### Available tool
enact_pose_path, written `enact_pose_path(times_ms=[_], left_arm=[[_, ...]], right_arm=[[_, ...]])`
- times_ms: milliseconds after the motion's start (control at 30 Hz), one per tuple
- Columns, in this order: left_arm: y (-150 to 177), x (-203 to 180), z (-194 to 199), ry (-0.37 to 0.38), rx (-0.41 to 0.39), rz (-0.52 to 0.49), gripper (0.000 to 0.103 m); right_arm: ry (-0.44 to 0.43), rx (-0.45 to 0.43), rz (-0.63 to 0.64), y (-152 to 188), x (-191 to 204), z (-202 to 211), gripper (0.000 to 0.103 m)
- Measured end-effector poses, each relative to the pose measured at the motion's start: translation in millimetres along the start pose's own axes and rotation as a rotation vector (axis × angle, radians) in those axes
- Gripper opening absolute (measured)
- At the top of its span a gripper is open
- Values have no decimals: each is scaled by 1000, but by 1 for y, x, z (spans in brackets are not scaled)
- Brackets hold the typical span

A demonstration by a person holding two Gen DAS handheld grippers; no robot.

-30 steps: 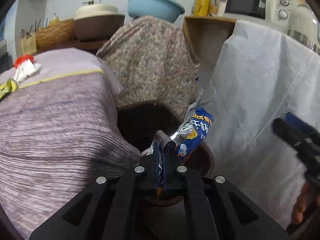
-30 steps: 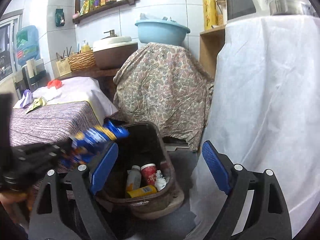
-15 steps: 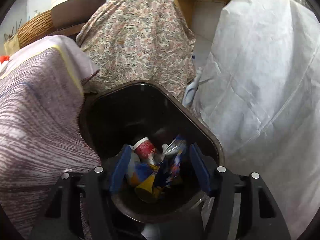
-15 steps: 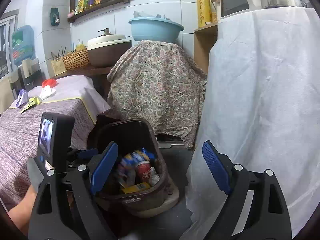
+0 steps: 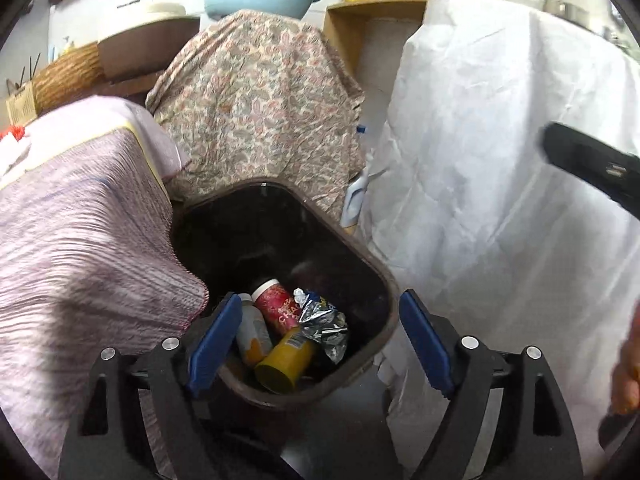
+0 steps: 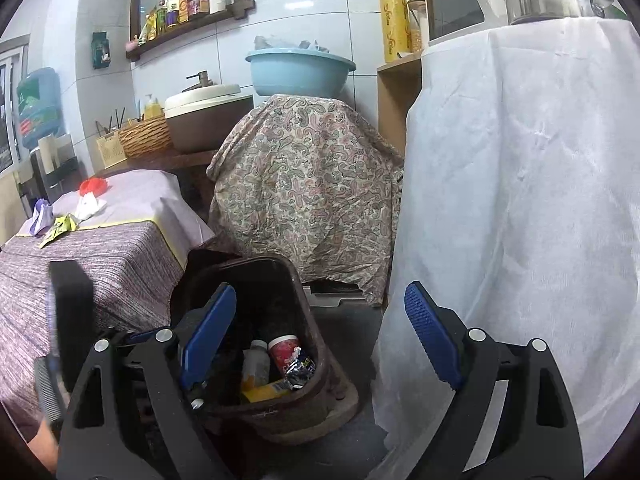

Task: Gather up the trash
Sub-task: 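Move both tools back from the bin toward the table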

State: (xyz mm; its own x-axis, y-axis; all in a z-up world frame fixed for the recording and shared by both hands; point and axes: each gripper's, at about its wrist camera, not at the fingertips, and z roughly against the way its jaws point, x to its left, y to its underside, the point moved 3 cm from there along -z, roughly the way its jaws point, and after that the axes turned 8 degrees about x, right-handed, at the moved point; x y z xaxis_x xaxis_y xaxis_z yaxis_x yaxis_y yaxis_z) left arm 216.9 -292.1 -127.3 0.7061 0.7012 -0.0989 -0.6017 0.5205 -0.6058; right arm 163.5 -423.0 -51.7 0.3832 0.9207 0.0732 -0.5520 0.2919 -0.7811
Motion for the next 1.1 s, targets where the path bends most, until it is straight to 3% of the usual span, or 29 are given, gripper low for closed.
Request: enact_pose_path(times_ms=[300, 500, 700, 1100], left_arm=[[12, -2, 60, 34, -70, 0, 85], [23, 3, 112, 11, -166, -5, 92], [35, 42, 148, -93, -202, 35, 93], [73, 151, 205, -340, -167, 146, 93]], right_arm=[[4, -29, 7, -16, 3, 9, 86], [-76, -18, -8, -20, 16, 8, 87], [-189, 15, 59, -22, 59, -1, 90], [-544, 147, 303, -34, 201, -21, 90]])
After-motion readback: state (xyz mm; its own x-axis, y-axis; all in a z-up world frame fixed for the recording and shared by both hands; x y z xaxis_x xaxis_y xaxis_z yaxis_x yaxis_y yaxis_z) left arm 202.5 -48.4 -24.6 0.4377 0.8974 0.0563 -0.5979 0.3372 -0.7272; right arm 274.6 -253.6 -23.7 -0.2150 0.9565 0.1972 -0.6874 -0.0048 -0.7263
